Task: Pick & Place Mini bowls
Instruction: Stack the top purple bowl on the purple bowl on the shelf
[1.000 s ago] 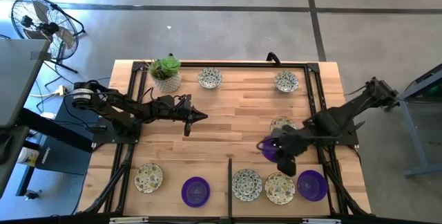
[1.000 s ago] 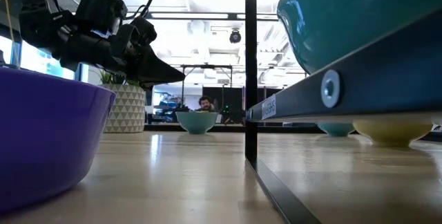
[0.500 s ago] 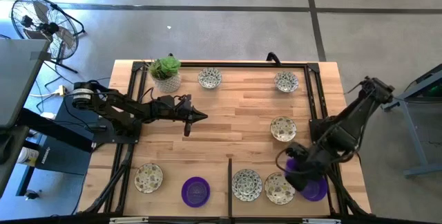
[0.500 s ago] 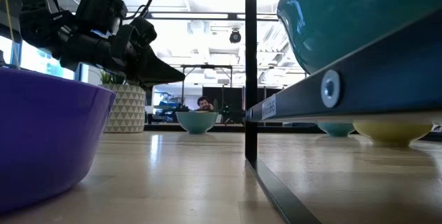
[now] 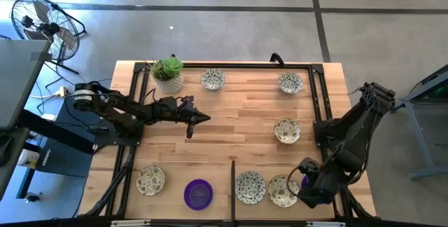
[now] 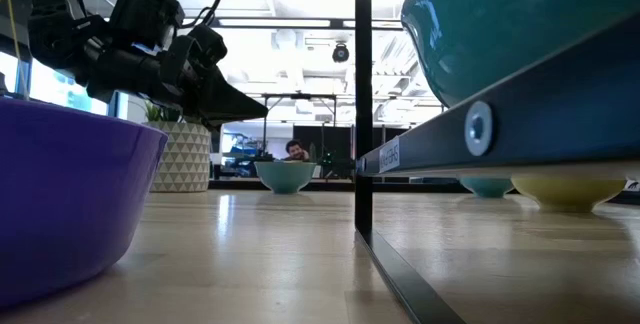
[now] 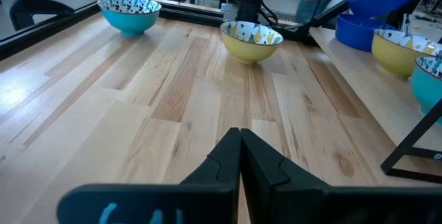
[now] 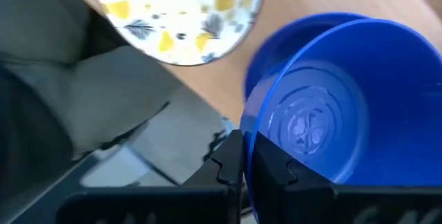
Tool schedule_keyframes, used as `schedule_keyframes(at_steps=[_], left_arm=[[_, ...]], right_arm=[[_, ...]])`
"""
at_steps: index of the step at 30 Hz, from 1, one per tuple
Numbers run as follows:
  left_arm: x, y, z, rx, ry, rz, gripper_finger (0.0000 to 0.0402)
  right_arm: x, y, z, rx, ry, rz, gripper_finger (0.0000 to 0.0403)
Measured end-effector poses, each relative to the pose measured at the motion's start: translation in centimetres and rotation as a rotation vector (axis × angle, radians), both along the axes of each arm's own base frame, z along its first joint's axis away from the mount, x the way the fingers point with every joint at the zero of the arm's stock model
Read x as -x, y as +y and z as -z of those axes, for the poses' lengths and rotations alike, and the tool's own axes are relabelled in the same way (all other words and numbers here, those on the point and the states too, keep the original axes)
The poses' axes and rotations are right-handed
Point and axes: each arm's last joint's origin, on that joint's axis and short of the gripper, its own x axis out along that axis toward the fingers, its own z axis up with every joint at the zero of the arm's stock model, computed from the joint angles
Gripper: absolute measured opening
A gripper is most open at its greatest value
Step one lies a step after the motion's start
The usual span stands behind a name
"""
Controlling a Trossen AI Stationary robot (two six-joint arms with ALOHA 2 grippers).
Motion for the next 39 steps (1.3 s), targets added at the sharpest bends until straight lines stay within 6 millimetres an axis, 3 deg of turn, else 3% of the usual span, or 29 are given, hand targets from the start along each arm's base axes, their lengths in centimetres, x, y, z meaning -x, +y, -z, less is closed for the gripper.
schedule_keyframes(at_steps=[11, 26, 33, 39], left_arm=[[0.0, 0.0, 0.0, 0.000, 0.000, 0.000, 0.0001], [0.0, 0.0, 0.0, 0.000, 0.000, -0.001, 0.0001], [0.0, 0.0, 0.0, 0.000, 0.000, -0.001, 0.0001], [0.0, 0.0, 0.0, 0.000, 0.000, -0.001, 0.0001]], right_arm=[[-0.3, 0.5, 1.4, 0.092, 0.028, -0.046, 0.0016], [-0.6, 0.9, 2.3, 0.117, 0.050, -0.068, 0.0094], [-1.2, 0.6, 2.3, 0.135, 0.015, -0.045, 0.0075], [-1.6, 0.2, 3.9, 0.088, 0.092, -0.011, 0.0065]])
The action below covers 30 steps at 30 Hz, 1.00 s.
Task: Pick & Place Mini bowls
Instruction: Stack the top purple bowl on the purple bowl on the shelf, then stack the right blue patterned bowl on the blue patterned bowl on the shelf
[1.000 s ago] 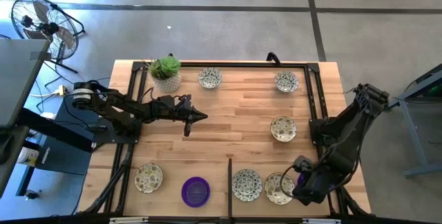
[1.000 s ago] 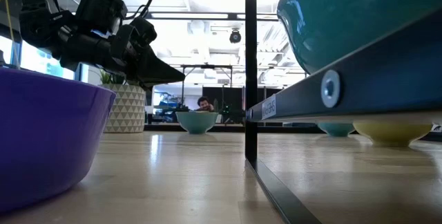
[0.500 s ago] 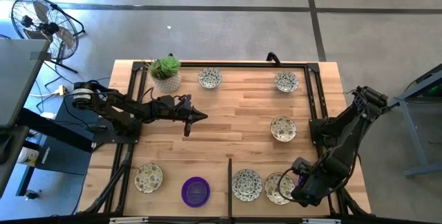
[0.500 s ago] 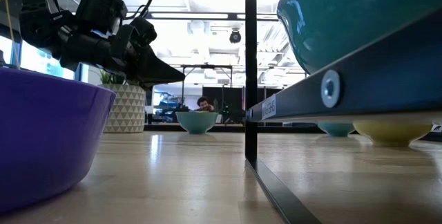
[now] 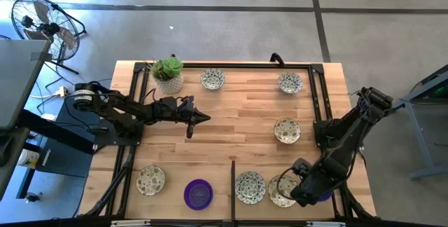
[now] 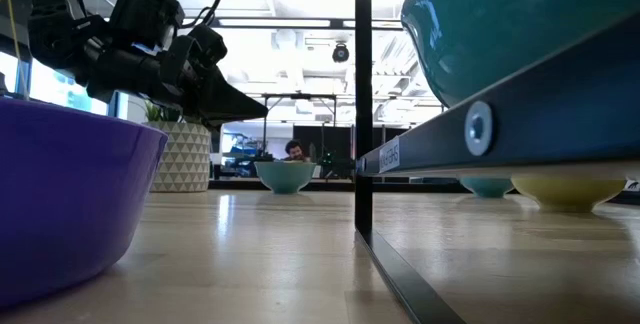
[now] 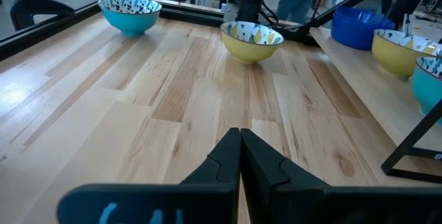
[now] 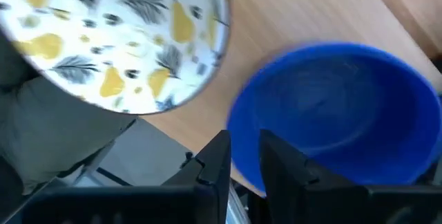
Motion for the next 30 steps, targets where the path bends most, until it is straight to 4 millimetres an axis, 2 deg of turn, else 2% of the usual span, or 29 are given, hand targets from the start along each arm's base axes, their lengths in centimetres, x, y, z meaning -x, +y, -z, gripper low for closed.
schedule_keyframes(at_steps=[9, 13, 19, 25, 30], left_arm=[[0.0, 0.0, 0.0, 0.000, 0.000, 0.000, 0.0001], [0.0, 0.0, 0.0, 0.003, 0.000, 0.000, 0.0001], [0.0, 0.0, 0.0, 0.010, 0.000, -0.001, 0.0001], [0.0, 0.0, 0.0, 0.010, 0.000, 0.000, 0.0001], [0.0, 0.0, 0.0, 0.008, 0.001, 0.001, 0.0001]], right_arm=[[0.0, -0.1, 0.3, 0.001, 0.002, 0.009, 0.0091], [-0.2, -0.2, 0.3, 0.040, -0.051, 0.010, 0.0071], [-0.2, -0.1, 0.4, 0.050, -0.074, -0.016, 0.0008], [-0.3, -0.4, 0.3, 0.116, -0.167, -0.112, 0.0010], [-0.3, -2.0, -0.7, 0.313, -0.360, -0.186, 0.0003]])
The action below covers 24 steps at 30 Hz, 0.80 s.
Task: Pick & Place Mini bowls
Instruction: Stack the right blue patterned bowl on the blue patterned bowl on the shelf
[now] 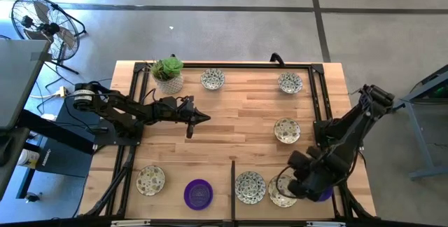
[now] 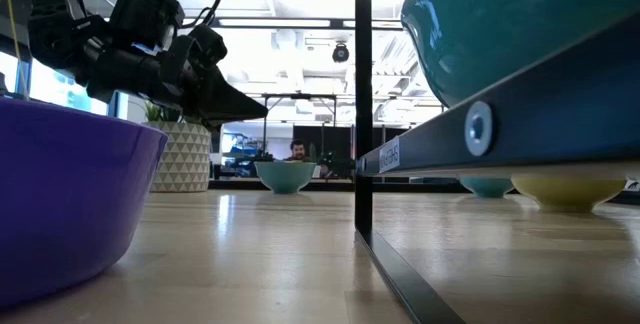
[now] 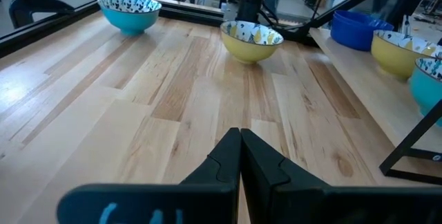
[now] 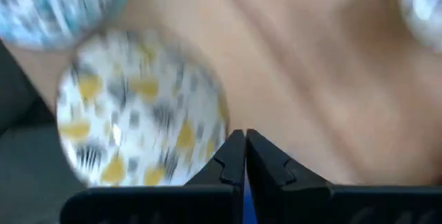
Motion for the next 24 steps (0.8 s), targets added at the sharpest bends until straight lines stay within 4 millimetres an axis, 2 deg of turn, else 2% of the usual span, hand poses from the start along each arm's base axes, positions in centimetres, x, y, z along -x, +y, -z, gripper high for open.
schedule_keyframes(at_steps=[4, 9, 13, 17, 21, 24], left_arm=[[0.0, 0.0, 0.1, -0.010, 0.015, 0.003, 0.0001], [0.0, 0.0, 0.2, -0.010, 0.017, 0.003, 0.0001], [0.0, 0.0, 0.2, -0.003, 0.021, 0.003, 0.0001], [0.1, 0.0, 0.2, 0.014, 0.025, 0.001, 0.0001], [0.0, 0.1, 0.3, 0.043, 0.036, -0.022, 0.0001], [-0.7, 0.3, -0.1, 0.074, 0.060, -0.089, 0.0001]], right_arm=[[-1.0, -1.3, -0.6, 0.127, -0.110, -0.088, 0.0001], [-3.3, -3.1, -0.5, 0.254, -0.185, -0.219, 0.0001], [-5.0, -5.4, 1.5, 0.244, -0.321, -0.310, 0.0000], [-6.1, -8.5, 3.9, 0.228, -0.548, -0.368, 0.0000], [-6.5, -11.8, 5.2, 0.310, -0.781, -0.372, 0.0000], [-6.3, -14.1, 6.0, 0.397, -0.889, -0.345, 0.0000]])
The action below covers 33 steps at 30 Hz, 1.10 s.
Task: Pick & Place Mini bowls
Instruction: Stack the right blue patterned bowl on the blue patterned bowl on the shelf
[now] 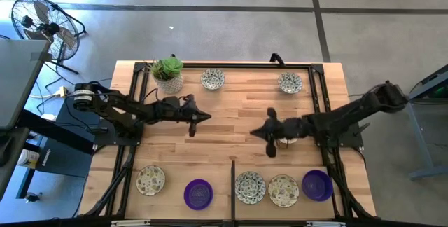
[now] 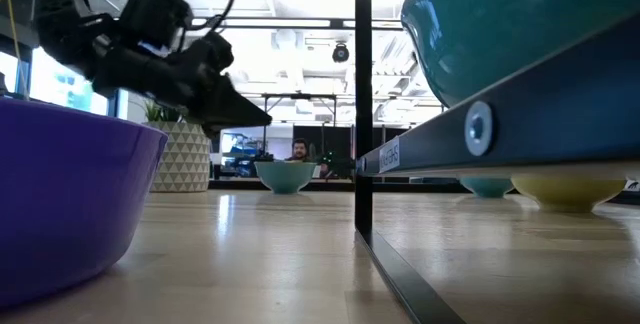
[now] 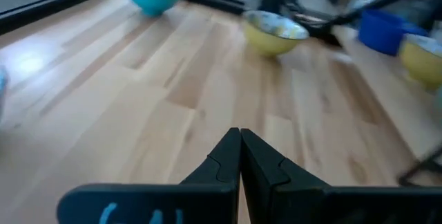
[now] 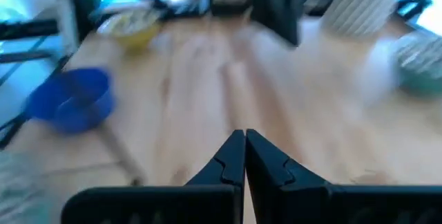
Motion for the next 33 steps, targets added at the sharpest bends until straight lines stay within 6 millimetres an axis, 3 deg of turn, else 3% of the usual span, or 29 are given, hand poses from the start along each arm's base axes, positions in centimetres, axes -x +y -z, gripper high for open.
schedule_keyframes(at_steps=[7, 11, 14, 18, 26, 33], left_arm=[[-2.9, 2.5, -2.8, 0.043, 0.203, -0.132, 0.0001], [-4.2, 5.1, -6.1, 0.032, 0.333, -0.195, 0.0004], [-5.2, 6.5, -7.9, -0.047, 0.429, -0.204, 0.0026], [-6.3, 8.1, -8.8, -0.098, 0.549, -0.177, 0.0083], [-9.2, 9.4, -7.6, -0.199, 0.685, -0.122, 0.0209], [-10.0, 10.1, -6.3, -0.282, 0.759, -0.157, 0.0237]], right_arm=[[0.5, -2.6, 0.7, 0.089, -0.172, 0.053, 0.0000], [0.5, -2.8, 0.7, 0.129, -0.190, 0.035, 0.0000], [0.5, -2.7, 0.7, 0.146, -0.189, 0.017, 0.0000], [0.5, -2.4, 0.7, 0.148, -0.186, 0.001, 0.0000], [0.7, -1.5, 0.8, 0.168, -0.177, -0.055, 0.0000], [0.8, -1.2, 0.9, 0.192, -0.168, -0.028, 0.0000]])
